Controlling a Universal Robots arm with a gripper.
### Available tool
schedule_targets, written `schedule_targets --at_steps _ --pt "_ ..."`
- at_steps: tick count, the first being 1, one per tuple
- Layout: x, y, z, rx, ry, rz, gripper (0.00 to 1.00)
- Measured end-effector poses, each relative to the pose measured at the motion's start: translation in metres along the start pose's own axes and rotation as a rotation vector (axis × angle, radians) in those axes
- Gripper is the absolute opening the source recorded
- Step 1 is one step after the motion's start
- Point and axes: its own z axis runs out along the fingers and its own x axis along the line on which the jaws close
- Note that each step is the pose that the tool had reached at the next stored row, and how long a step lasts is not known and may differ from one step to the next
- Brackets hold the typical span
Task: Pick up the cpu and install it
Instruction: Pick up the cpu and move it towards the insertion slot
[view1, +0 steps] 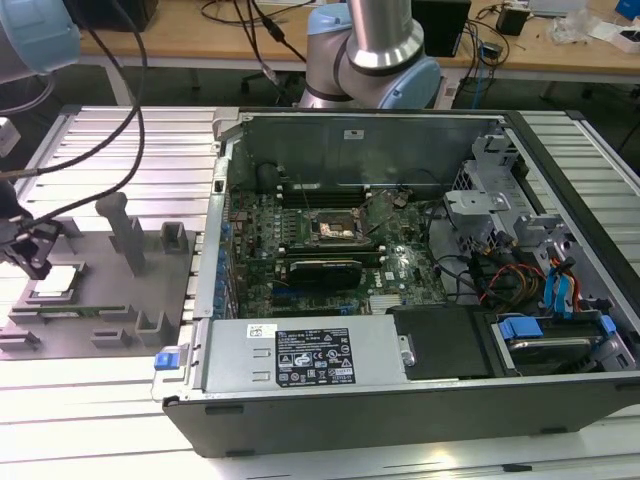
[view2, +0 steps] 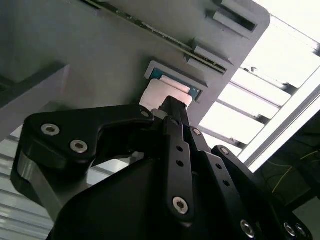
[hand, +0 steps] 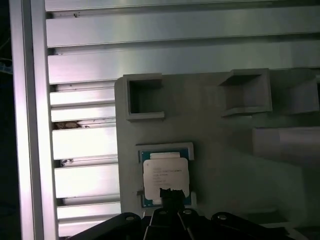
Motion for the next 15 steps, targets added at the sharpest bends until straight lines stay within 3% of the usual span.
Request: schedule_targets --at_steps 2,7,10,12,15 --pt "-0.0044 -0.0002 0.0046 0.0 0.0 0.0 0.11" --pt "-0.005 0.0012 0.0129 0.0001 -0.0001 0.0 0.11" --pt "-0.003 0.0103 0.0183 0.0001 -0.0001 0.0 0.11" --pt "0.002 0.0113 0.0208 0.0021 -0.0001 0.0 0.11" --pt "0.0034 0.0111 0.0213 0.0052 -0.0003 0.0 0.11"
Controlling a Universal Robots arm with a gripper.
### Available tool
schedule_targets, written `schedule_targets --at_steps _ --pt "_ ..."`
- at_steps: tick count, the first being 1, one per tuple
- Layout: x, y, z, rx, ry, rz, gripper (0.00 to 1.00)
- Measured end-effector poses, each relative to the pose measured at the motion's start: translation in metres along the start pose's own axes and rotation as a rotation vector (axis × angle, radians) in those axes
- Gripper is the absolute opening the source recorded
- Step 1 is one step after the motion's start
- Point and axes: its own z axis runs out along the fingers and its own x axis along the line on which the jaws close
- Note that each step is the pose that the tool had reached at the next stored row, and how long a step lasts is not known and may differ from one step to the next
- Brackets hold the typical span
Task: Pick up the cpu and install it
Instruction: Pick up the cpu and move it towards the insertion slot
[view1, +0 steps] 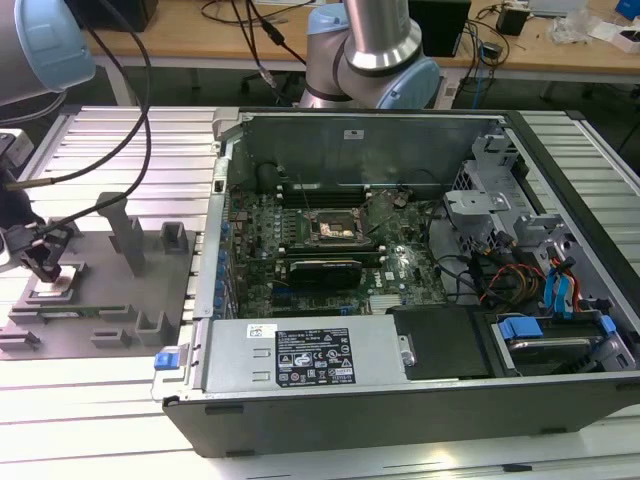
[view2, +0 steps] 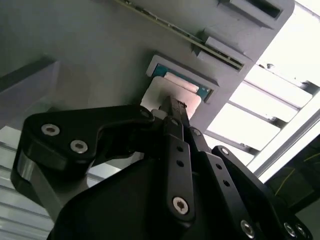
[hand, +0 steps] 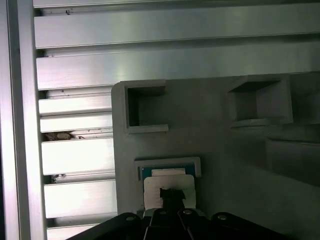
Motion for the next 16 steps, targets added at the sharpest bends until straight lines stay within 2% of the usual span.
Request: schedule_targets --at_steps 4,6,7,8,9,10,12,13,14,16 --pt "0.0 0.0 0.0 0.0005 0.0 0.0 0.11" --pt "0.0 0.0 0.0 0.0008 -0.0001 0.0 0.24" --pt "0.0 0.0 0.0 0.0009 -0.0001 0.0 0.24" --pt "0.0 0.0 0.0001 0.0011 -0.0001 0.0 0.36" --pt "0.0001 0.0 0.0001 0.0012 -0.0001 0.0 0.42" --pt "0.0 0.0 0.0001 0.0013 -0.0001 0.0 0.42" --pt "0.0 0.0 0.0001 0.0016 -0.0001 0.0 0.54" --pt "0.0001 0.0 0.0001 0.0017 -0.0002 0.0 0.54" --pt "0.0 0.0 0.0002 0.0018 -0.0002 0.0 0.6" --pt "0.0001 -0.0001 0.0037 0.0017 -0.0003 0.0 0.6"
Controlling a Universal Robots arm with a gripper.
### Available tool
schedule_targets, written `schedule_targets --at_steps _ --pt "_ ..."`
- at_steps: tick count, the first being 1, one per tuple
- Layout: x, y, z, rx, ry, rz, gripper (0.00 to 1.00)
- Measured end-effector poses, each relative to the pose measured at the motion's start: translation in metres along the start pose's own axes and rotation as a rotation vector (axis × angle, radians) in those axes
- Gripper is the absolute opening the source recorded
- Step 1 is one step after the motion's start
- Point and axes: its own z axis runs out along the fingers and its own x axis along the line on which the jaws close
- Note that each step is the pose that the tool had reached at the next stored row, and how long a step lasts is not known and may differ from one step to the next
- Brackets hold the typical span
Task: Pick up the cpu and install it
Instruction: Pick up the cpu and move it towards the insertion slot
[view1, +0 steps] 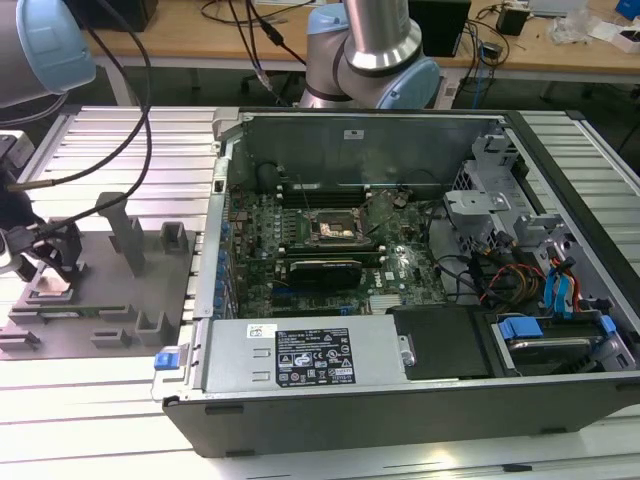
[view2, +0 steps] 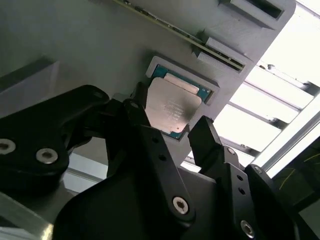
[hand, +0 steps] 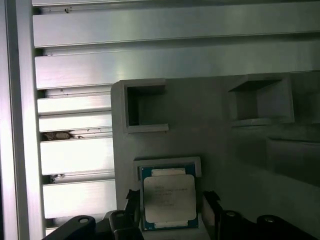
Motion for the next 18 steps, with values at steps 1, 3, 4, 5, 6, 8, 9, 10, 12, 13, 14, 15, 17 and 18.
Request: schedule_targets --at_steps 1,3,4,5,6,8,9,10,12,13,14,15,17,18 --pt "0.0001 -0.0001 0.0025 0.0 0.0 0.0 0.6" --pt "0.0002 -0.0002 0.0057 0.0001 0.0001 0.0 0.6" --pt "0.0003 -0.0002 0.0069 0.0001 0.0001 0.0 0.6" --pt "0.0003 -0.0003 0.008 0.0 0.0 0.0 0.6" --pt "0.0003 -0.0003 0.0086 0.0001 0.0001 0.0 0.6" --pt "0.0004 -0.0004 0.0107 0.0002 0.0003 0.0 0.6" --pt "0.0005 -0.0004 0.011 0.0001 0.0003 0.0 0.6" --pt "0.0004 -0.0004 0.0111 0.0002 0.0003 0.0 0.6" --pt "0.0004 -0.0004 0.0113 0.0001 0.0001 0.0 0.6" --pt "0.0004 -0.0004 0.0113 0.0001 0.0002 0.0 0.6" --pt "0.0004 -0.0004 0.0114 0.0001 0.0001 0.0 0.6" --pt "0.0004 -0.0004 0.0114 0.0001 0.0002 0.0 0.6" --pt "0.0004 -0.0004 0.0115 0.0001 0.0003 0.0 0.59" --pt "0.0005 -0.0004 0.0115 0.0002 0.0002 0.0 0.54"
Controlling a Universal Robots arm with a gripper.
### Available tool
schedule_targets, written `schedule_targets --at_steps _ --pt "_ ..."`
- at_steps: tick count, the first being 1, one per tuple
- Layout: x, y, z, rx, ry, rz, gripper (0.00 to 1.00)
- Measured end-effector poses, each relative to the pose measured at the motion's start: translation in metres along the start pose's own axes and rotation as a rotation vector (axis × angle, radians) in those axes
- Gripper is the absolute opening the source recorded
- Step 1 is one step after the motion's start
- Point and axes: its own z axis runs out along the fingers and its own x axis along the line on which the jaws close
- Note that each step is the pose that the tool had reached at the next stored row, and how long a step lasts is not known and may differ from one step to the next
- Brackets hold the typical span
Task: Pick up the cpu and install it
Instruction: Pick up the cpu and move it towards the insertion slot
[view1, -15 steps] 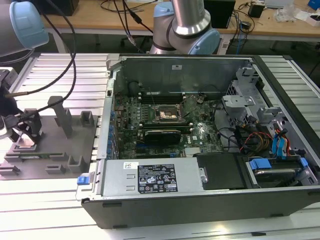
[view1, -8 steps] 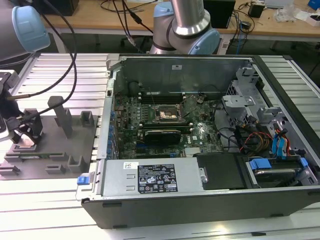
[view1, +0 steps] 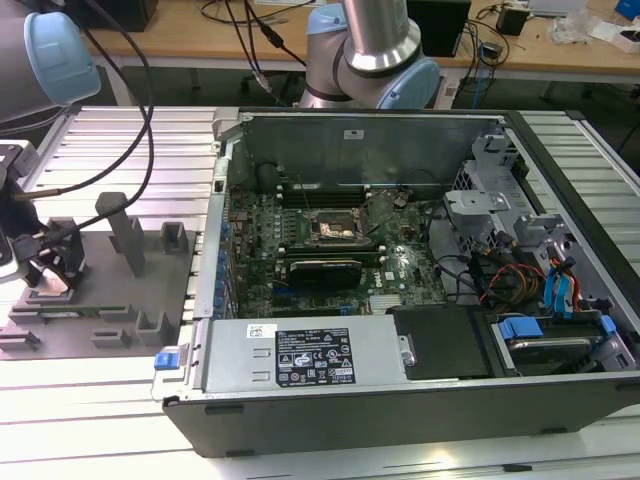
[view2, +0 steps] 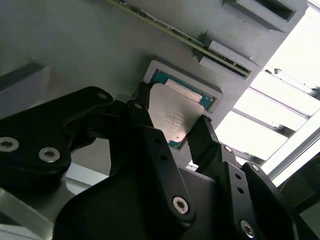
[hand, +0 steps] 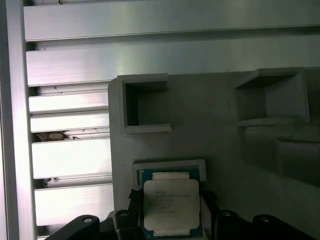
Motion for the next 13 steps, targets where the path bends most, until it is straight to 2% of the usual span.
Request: schedule_targets --at_steps 4,6,10,12,13 --pt "0.0 0.0 0.0002 0.0 0.0 0.0 0.54" --pt "-0.0002 0.0001 -0.0023 -0.0005 -0.0008 0.0 0.54" --pt "-0.0005 0.0005 -0.0141 -0.0001 -0.0001 0.0 0.54" --pt "-0.0009 0.0009 -0.024 0.0005 -0.0002 0.0 0.54" --pt "-0.001 0.001 -0.0263 0.0012 -0.0003 0.0 0.54"
